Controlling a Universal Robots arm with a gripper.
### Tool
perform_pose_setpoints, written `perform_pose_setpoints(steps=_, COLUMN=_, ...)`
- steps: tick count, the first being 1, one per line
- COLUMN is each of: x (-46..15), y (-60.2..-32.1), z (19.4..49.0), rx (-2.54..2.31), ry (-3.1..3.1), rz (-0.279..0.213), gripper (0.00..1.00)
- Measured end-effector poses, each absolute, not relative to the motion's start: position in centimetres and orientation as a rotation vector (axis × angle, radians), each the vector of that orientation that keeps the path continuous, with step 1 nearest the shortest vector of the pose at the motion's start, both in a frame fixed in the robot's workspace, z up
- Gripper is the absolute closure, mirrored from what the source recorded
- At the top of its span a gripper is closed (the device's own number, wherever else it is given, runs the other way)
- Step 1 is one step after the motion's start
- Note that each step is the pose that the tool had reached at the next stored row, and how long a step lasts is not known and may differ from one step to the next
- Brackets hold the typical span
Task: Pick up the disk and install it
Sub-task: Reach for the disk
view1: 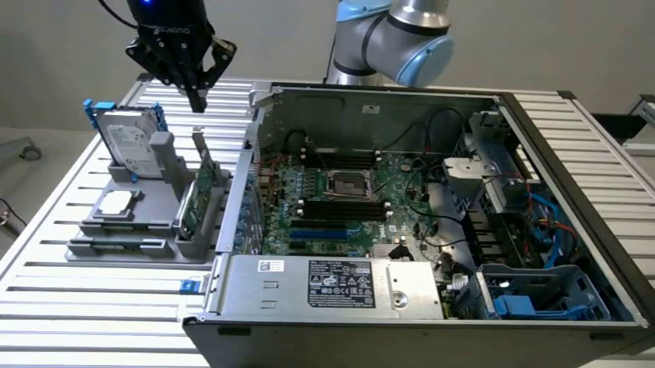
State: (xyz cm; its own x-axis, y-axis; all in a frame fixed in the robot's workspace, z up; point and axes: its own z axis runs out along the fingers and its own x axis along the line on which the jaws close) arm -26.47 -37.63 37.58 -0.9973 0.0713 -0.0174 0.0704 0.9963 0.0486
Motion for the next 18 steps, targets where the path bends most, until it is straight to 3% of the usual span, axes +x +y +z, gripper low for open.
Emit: perform_pose_setpoints(steps=18, x=-34.4, y=-34.9, z=37.2, rx=0.111, ry=3.12, rz=0.075, gripper=0.89)
